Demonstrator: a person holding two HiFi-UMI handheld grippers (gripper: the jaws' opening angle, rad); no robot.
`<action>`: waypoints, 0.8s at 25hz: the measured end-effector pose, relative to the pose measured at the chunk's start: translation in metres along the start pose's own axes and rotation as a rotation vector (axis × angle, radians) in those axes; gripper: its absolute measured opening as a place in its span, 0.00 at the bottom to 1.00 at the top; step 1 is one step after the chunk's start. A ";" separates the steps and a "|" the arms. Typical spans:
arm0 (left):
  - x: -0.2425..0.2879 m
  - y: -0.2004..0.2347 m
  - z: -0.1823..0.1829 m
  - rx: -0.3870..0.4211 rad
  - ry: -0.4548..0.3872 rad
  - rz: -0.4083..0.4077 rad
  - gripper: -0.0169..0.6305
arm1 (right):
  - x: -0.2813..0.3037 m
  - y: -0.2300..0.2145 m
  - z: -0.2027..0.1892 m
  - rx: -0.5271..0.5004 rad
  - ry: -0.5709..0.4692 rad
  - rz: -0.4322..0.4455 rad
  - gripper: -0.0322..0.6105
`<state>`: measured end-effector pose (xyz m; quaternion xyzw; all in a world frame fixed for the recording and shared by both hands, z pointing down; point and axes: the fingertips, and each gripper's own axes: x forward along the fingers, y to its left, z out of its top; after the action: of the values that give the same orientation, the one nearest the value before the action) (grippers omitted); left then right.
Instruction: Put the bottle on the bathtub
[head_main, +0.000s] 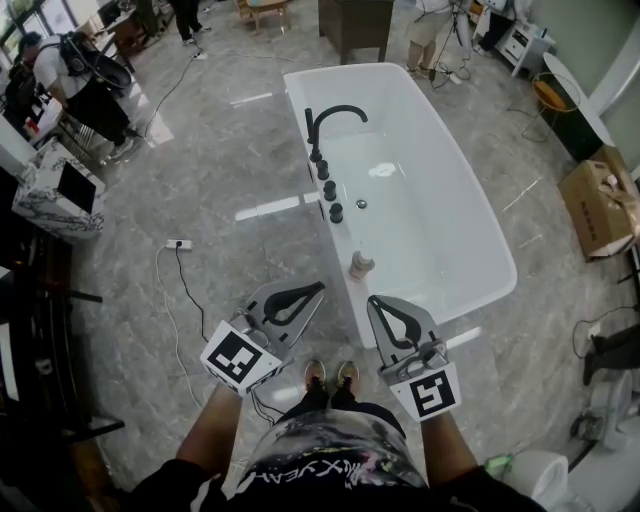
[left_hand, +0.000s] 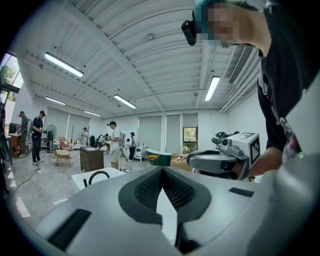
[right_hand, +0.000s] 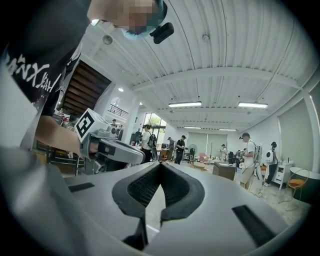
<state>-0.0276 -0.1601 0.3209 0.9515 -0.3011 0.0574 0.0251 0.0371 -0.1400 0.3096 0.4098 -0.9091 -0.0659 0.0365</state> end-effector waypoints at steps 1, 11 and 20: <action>0.000 0.000 0.002 -0.003 -0.004 0.000 0.05 | 0.000 0.000 0.000 -0.002 -0.001 0.001 0.05; -0.003 -0.001 0.001 0.004 0.003 0.003 0.05 | -0.002 0.003 -0.001 -0.004 0.007 -0.002 0.05; 0.000 -0.005 0.002 0.006 -0.004 0.005 0.05 | -0.006 0.000 0.002 -0.014 -0.014 -0.012 0.05</action>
<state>-0.0245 -0.1559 0.3186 0.9509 -0.3035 0.0562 0.0215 0.0413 -0.1352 0.3077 0.4144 -0.9064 -0.0751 0.0324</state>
